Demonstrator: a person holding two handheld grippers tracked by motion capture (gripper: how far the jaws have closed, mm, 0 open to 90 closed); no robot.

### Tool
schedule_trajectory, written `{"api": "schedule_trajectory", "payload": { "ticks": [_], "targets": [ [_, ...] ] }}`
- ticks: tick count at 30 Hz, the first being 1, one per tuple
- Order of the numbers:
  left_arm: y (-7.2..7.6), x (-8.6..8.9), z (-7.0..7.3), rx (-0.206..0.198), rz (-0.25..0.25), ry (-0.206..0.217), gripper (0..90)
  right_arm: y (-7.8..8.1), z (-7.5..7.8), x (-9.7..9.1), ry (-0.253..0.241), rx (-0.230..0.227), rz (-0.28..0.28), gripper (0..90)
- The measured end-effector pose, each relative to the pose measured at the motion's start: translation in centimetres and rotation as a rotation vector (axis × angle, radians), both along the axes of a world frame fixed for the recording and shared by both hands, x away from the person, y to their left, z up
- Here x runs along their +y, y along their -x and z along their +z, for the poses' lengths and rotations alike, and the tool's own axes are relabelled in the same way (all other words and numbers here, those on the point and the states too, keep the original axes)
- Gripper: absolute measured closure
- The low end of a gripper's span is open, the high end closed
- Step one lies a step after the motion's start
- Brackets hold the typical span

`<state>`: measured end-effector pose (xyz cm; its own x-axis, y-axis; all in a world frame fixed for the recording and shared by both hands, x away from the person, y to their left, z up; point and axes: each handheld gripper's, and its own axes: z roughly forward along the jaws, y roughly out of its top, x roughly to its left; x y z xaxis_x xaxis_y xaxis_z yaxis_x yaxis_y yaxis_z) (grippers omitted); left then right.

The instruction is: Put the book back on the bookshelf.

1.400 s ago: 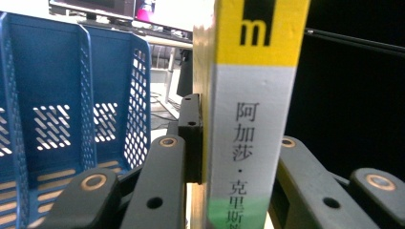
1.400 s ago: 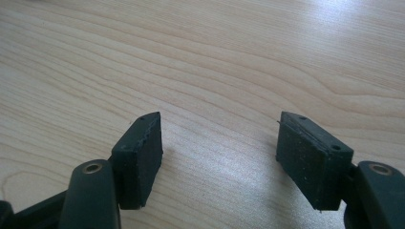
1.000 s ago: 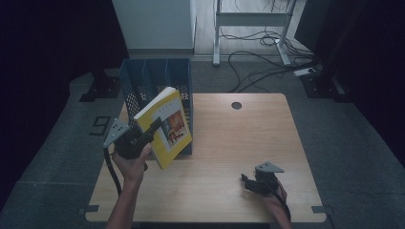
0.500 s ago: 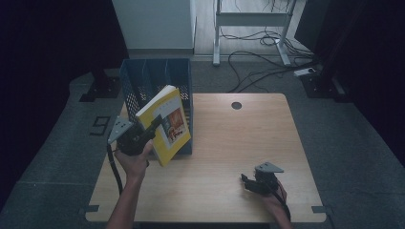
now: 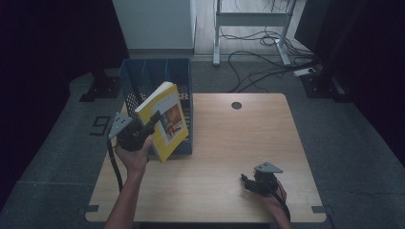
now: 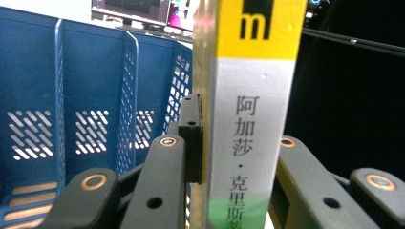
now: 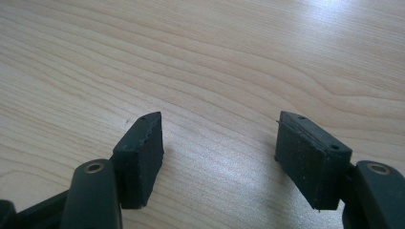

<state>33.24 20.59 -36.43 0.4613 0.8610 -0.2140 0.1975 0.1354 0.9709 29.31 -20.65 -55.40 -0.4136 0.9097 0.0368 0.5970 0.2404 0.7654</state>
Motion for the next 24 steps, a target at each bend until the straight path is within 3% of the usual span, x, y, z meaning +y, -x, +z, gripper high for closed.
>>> {"api": "schedule_trajectory", "payload": {
  "ticks": [24],
  "targets": [
    [-1.7, -0.8, 0.7, -0.003, 0.041, -0.019, 75.5, 0.0, 0.0, 0.2, 0.018, -0.004, -0.008, 33.1]
  ]
}}
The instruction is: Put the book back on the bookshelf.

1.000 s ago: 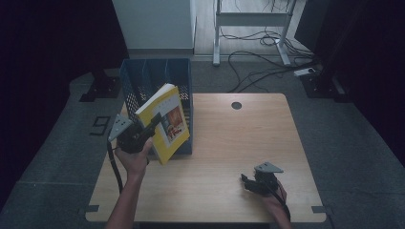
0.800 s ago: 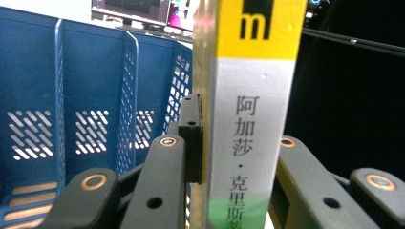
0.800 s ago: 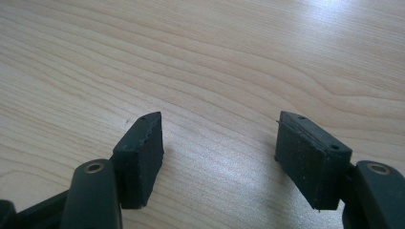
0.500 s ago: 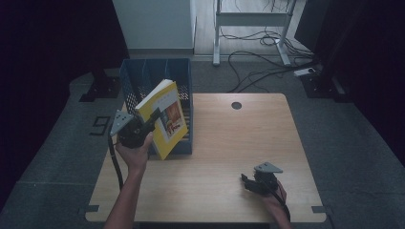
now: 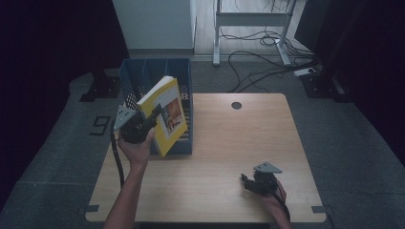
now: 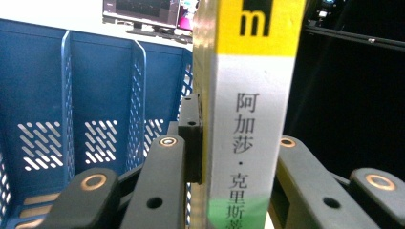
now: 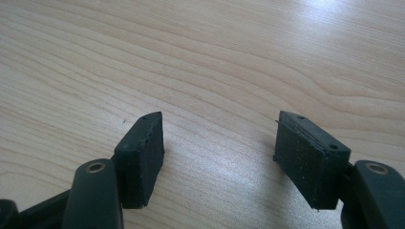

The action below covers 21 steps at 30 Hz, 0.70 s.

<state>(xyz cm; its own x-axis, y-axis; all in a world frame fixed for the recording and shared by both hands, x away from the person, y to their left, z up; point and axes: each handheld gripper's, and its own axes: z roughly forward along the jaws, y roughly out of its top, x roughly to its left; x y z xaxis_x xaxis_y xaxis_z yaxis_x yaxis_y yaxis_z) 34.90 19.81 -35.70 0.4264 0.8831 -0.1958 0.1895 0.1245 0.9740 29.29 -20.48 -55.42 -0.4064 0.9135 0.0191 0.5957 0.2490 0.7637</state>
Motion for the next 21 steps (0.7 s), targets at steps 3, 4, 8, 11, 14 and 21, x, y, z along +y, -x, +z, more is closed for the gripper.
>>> {"api": "schedule_trajectory", "payload": {
  "ticks": [3, 4, 8, 11, 14, 21],
  "targets": [
    [-0.3, -0.2, 0.1, 0.001, 0.001, -0.001, 75.5, 0.0, 0.0, 0.0, 0.001, 0.000, -0.001, 33.2],
    [-0.4, -0.3, 0.1, 0.001, 0.003, -0.003, 75.5, 0.0, 0.0, 0.0, 0.001, 0.000, -0.001, 33.2],
    [-0.7, -0.5, 0.2, 0.005, 0.006, -0.004, 75.5, 0.0, 0.0, 0.0, 0.001, 0.000, -0.001, 33.2],
    [-1.0, -0.7, 0.2, 0.004, 0.010, -0.004, 75.5, 0.0, 0.0, 0.0, 0.001, 0.000, -0.001, 33.3],
    [-1.2, -0.8, 0.3, 0.006, 0.012, -0.005, 75.5, 0.0, 0.0, 0.0, 0.002, 0.000, -0.001, 33.2],
    [-1.7, -1.0, 0.5, -0.010, 0.047, -0.006, 75.5, 0.0, 0.0, 0.0, 0.004, -0.001, -0.001, 33.3]
  ]
}}
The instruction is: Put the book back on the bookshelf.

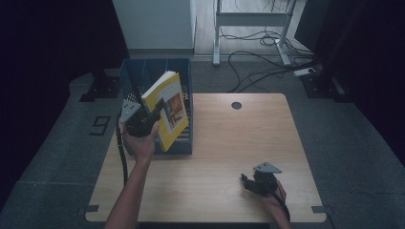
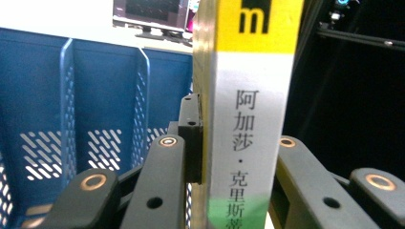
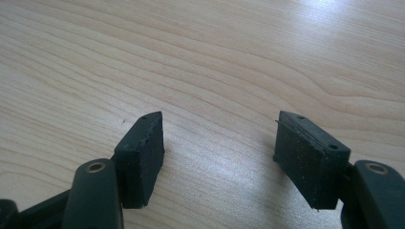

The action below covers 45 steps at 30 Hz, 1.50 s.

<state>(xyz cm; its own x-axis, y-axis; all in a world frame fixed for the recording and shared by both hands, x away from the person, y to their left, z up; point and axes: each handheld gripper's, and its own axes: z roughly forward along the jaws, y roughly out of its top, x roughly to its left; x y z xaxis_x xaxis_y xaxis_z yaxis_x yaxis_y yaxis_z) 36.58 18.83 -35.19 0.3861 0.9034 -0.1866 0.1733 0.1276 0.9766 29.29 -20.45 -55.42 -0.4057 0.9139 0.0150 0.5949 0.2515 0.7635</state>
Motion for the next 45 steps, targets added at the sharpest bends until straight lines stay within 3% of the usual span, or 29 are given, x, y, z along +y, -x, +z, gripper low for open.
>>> {"api": "schedule_trajectory", "payload": {
  "ticks": [19, 30, 45],
  "targets": [
    [-2.7, -1.1, -1.4, 0.029, 0.049, -0.018, 75.5, 0.0, 0.0, -0.1, -0.009, 0.000, 0.000, 33.3],
    [-3.7, -1.8, -1.6, 0.019, 0.071, -0.038, 75.5, 0.0, 0.0, -0.1, -0.009, -0.001, 0.000, 33.3],
    [-5.5, -1.9, -2.5, 0.036, 0.094, -0.025, 75.5, 0.0, 0.0, -0.1, -0.009, -0.001, 0.000, 33.2]
  ]
}}
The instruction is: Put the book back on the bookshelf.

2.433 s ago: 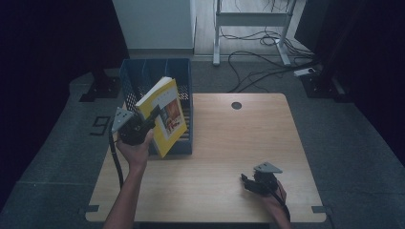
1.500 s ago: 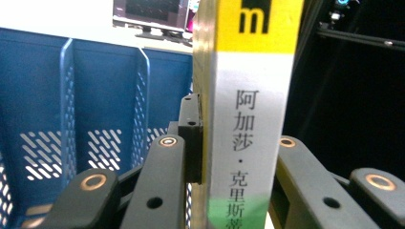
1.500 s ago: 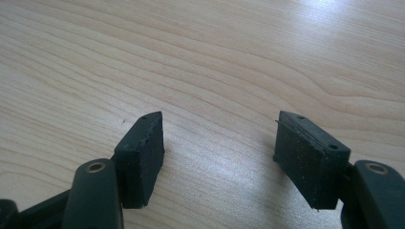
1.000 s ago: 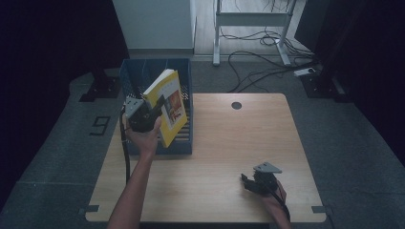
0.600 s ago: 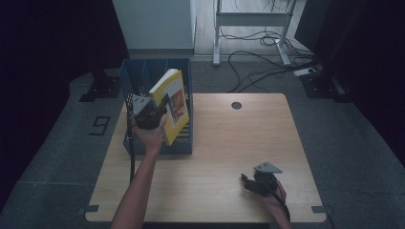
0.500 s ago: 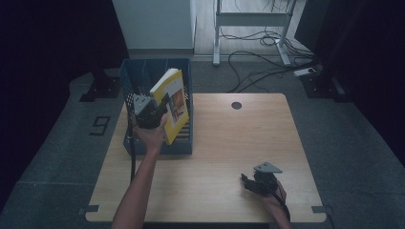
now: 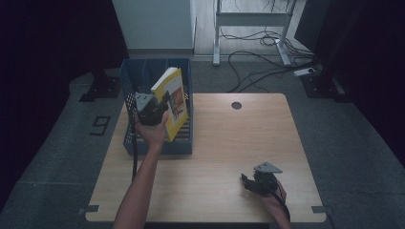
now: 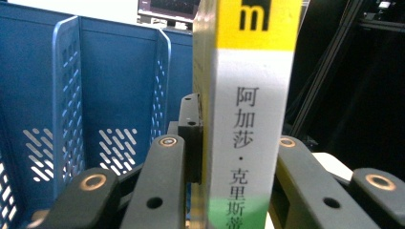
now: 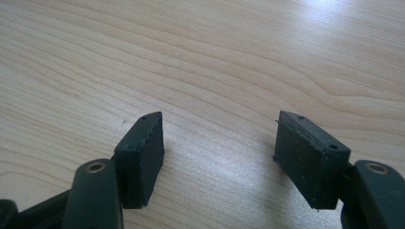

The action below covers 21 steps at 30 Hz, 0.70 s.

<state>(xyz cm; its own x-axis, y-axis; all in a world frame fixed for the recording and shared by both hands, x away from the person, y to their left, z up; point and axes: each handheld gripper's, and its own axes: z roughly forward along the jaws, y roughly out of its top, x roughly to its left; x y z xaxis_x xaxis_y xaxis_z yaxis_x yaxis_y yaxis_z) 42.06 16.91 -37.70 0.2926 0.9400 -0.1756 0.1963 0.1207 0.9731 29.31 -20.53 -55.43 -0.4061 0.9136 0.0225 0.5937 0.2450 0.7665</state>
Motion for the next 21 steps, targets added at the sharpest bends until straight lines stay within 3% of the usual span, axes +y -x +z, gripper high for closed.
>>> {"api": "schedule_trajectory", "payload": {
  "ticks": [21],
  "targets": [
    [-1.8, -1.3, -0.4, 0.001, 0.013, -0.011, 75.5, 0.0, 0.0, 0.0, 0.002, 0.001, 0.002, 33.1]
  ]
}}
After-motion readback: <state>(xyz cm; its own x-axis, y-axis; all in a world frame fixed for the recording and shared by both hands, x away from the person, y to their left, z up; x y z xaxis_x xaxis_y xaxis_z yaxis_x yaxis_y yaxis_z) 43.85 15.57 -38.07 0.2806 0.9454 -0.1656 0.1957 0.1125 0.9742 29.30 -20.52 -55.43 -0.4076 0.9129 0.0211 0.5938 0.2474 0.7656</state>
